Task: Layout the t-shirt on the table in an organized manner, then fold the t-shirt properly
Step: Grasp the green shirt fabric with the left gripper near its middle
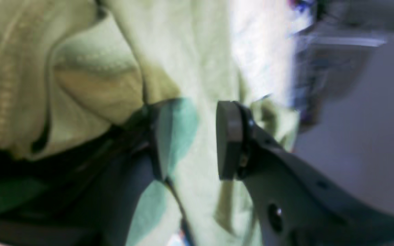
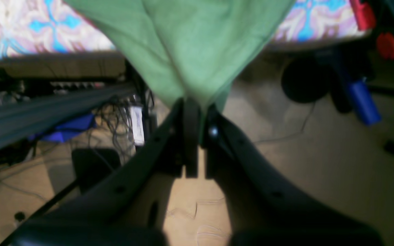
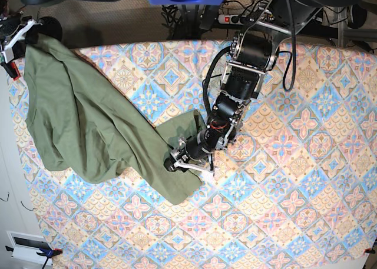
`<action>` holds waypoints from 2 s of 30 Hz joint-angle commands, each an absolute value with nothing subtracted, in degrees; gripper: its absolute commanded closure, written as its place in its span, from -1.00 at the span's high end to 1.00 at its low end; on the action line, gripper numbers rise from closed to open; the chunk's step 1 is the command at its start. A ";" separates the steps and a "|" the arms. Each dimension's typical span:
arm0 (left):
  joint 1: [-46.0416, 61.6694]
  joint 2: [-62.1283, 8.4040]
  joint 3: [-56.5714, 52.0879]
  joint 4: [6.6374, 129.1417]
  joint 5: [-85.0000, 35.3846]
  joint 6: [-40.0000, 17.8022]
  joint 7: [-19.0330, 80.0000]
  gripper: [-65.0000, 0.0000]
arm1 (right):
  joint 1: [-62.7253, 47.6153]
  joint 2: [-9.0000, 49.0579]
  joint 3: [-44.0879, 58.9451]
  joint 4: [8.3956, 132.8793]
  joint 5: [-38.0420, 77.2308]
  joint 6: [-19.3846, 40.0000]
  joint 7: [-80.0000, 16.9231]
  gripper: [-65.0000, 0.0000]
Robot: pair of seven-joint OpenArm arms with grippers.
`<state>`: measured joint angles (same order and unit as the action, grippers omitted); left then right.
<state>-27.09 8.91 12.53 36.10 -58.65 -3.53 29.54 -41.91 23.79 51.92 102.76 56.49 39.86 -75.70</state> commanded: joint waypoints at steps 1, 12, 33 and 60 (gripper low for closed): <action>-27.12 9.00 13.32 35.74 -58.77 -4.53 28.44 -0.42 | -42.42 24.92 52.62 103.43 56.66 40.00 -75.30 -0.98; -27.91 9.00 13.85 39.69 -58.86 -4.70 28.18 -1.00 | -40.75 24.84 52.62 103.43 56.66 40.00 -75.30 -0.98; -22.29 0.04 13.76 56.13 -67.91 9.19 34.68 -0.80 | -38.90 24.84 52.62 103.43 56.75 40.00 -75.38 -0.98; -32.13 9.00 14.29 41.80 -68.26 18.24 23.25 -0.21 | -38.90 24.84 52.62 103.43 56.75 40.00 -75.38 -0.98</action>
